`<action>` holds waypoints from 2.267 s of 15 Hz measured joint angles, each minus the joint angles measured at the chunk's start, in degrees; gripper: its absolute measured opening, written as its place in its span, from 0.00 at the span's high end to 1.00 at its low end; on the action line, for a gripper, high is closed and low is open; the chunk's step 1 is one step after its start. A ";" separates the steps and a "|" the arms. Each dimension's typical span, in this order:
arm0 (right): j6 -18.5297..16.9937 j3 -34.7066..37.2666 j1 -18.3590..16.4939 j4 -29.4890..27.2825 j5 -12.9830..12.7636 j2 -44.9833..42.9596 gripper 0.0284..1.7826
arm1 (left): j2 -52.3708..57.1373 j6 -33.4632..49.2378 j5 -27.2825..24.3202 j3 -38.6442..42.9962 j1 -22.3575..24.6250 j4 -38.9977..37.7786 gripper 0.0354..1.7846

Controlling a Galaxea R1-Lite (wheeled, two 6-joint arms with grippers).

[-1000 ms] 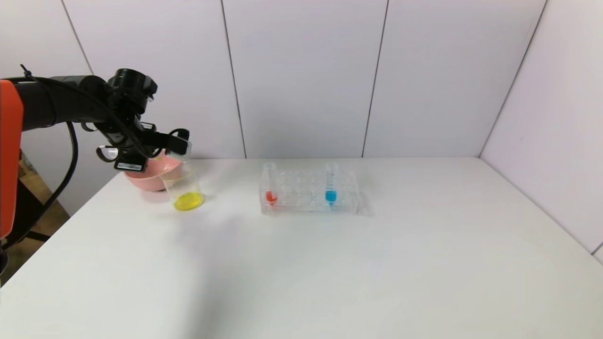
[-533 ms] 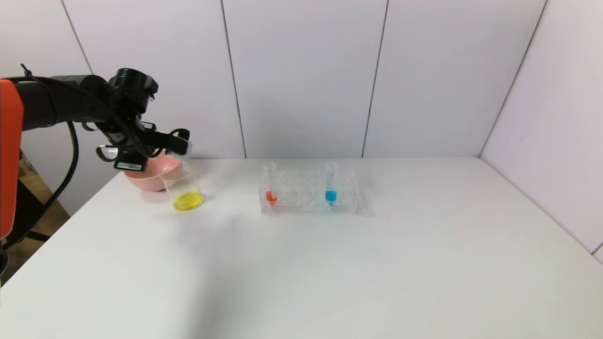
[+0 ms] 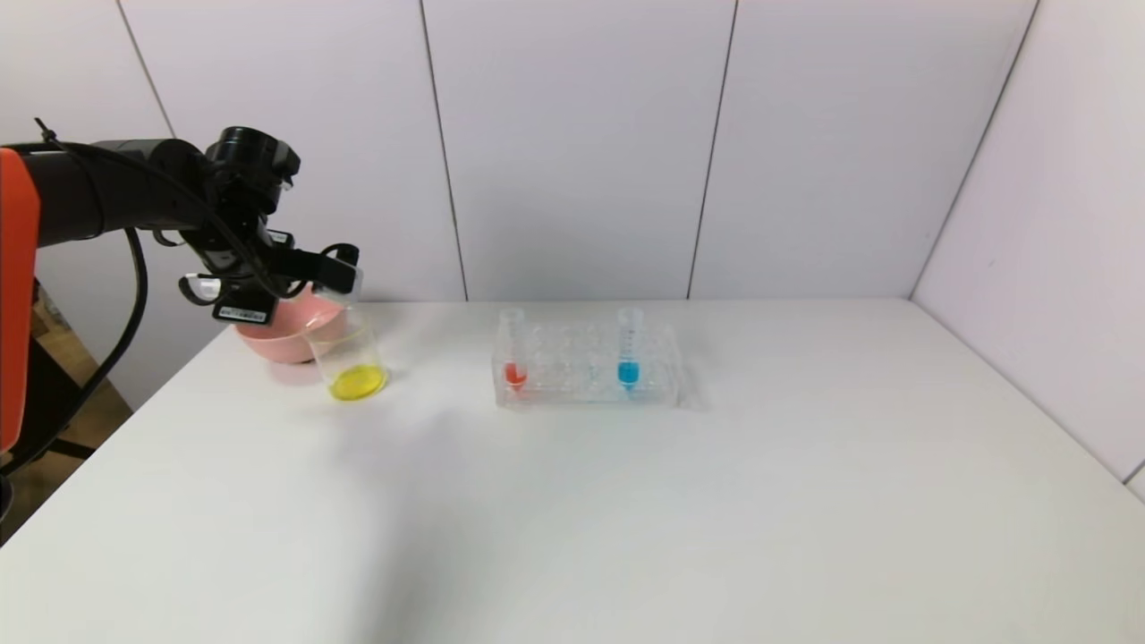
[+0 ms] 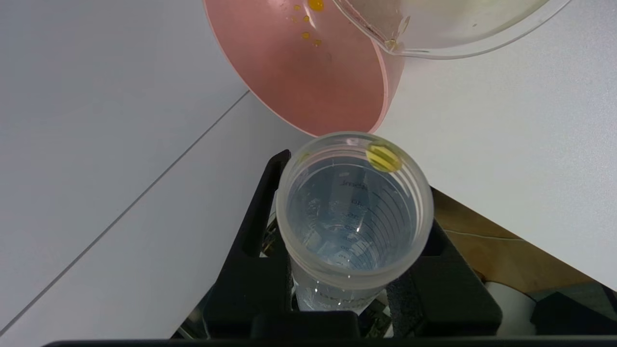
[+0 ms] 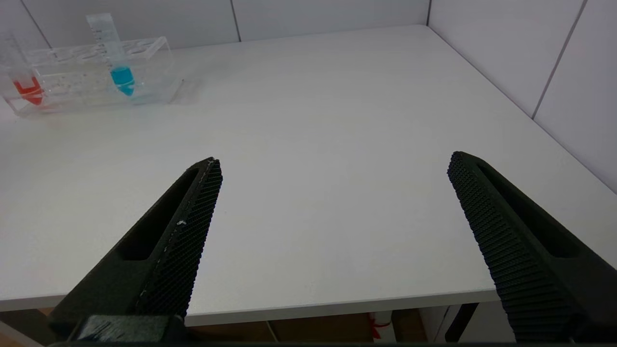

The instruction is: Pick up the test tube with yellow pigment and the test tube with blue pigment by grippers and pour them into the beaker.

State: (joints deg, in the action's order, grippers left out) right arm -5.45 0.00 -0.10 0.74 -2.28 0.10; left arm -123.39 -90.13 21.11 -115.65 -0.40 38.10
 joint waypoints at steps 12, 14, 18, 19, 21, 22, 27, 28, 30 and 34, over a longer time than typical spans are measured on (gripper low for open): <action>0.02 0.00 0.00 0.00 0.00 0.00 0.04 | -0.04 -0.94 7.50 -0.02 -1.07 0.71 0.71; 0.02 0.00 0.00 0.00 0.00 0.00 0.04 | -0.06 -1.00 7.79 -0.02 -1.13 0.71 0.71; 0.02 0.00 0.00 0.00 0.02 0.00 0.04 | -0.09 -1.05 7.83 -0.02 -1.22 0.82 0.71; 0.00 0.00 0.00 0.00 0.02 0.00 0.04 | -0.09 -1.02 7.85 -0.02 -1.19 0.79 0.71; 0.02 0.00 0.00 0.00 0.00 0.00 0.04 | -0.09 -1.02 7.88 -0.02 -1.17 0.79 0.71; 0.02 0.00 0.00 0.00 0.00 0.00 0.04 | -0.06 -1.00 7.80 0.00 -1.17 0.77 0.71; 0.00 0.00 0.00 0.02 0.00 0.00 0.04 | 1.80 3.77 2.50 0.00 0.16 -0.89 0.71; -0.04 0.00 0.00 0.02 0.00 0.00 0.04 | 2.34 6.64 -0.26 0.00 0.59 -1.16 0.71; 0.00 0.00 0.00 0.02 0.02 0.00 0.04 | 3.85 13.91 -7.58 0.00 2.11 -2.07 0.71; 0.02 0.00 0.00 0.00 0.00 0.00 0.04 | 6.63 31.09 -27.33 0.07 7.95 -8.86 0.71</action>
State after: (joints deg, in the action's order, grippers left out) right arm -5.42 0.00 -0.10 0.74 -2.28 0.10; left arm -116.76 -59.04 -6.22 -115.58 7.55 29.23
